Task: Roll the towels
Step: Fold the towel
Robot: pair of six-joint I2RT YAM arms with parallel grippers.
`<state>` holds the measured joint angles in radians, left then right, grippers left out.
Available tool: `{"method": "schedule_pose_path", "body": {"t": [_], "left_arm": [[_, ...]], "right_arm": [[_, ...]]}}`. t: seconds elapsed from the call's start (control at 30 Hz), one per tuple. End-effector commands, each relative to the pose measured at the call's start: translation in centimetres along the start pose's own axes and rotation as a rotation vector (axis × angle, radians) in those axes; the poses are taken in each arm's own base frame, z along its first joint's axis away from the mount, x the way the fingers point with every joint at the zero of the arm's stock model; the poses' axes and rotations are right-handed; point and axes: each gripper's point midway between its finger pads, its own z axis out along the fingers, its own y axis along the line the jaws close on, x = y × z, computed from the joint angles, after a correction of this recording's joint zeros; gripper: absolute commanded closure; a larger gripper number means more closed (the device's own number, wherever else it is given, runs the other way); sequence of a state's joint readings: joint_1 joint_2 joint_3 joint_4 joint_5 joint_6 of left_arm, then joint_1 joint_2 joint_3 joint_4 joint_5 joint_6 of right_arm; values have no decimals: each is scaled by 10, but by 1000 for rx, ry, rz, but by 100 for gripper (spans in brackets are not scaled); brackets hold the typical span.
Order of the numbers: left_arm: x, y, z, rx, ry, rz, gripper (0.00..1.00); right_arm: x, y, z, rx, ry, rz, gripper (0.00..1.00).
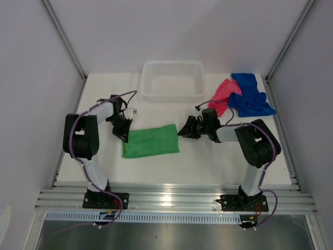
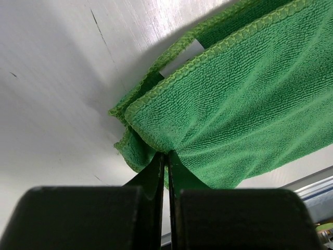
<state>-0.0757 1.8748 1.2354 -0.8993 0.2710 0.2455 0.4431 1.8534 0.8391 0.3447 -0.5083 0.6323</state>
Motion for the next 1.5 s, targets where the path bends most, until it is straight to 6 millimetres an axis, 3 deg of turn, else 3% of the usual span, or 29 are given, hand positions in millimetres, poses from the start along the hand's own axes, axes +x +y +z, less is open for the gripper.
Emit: {"method": "schedule_pose_path", "body": {"t": [0.0, 0.27, 0.37, 0.4, 0.43, 0.53, 0.63, 0.83, 1.0, 1.17, 1.3, 1.47], "left_arm": [[-12, 16, -6, -55, -23, 19, 99], [-11, 17, -6, -60, -32, 21, 99], [-11, 17, -5, -57, -31, 21, 99], [-11, 17, -5, -56, -30, 22, 99], [-12, 18, -6, -54, -34, 21, 99], [-14, 20, -7, -59, -45, 21, 99], [-17, 22, -12, -72, -62, 27, 99], [-26, 27, -17, -97, -80, 29, 99], [-25, 28, -15, -101, -71, 33, 99], [-27, 20, -29, -84, -103, 47, 99], [-26, 13, -48, -84, -127, 65, 99], [-25, 5, -64, -71, -143, 77, 99]], "right_arm": [[-9, 12, 4, -26, 0, -45, 51], [-15, 12, 30, -88, 35, -12, 50], [-13, 8, 38, -85, 61, 6, 54], [-12, 5, 39, -79, 67, 17, 57], [-11, 3, 40, -72, 80, 23, 70], [-4, 2, 40, -81, 101, 39, 93], [-8, 4, 34, -96, 76, 40, 100], [-10, 9, 11, -83, -3, 44, 100], [0, 13, 3, -57, -6, 35, 100], [-1, 18, 1, -55, -14, 15, 98], [-2, 18, 3, -46, 3, 3, 71], [-1, 17, 5, -40, 13, 2, 60]]}}
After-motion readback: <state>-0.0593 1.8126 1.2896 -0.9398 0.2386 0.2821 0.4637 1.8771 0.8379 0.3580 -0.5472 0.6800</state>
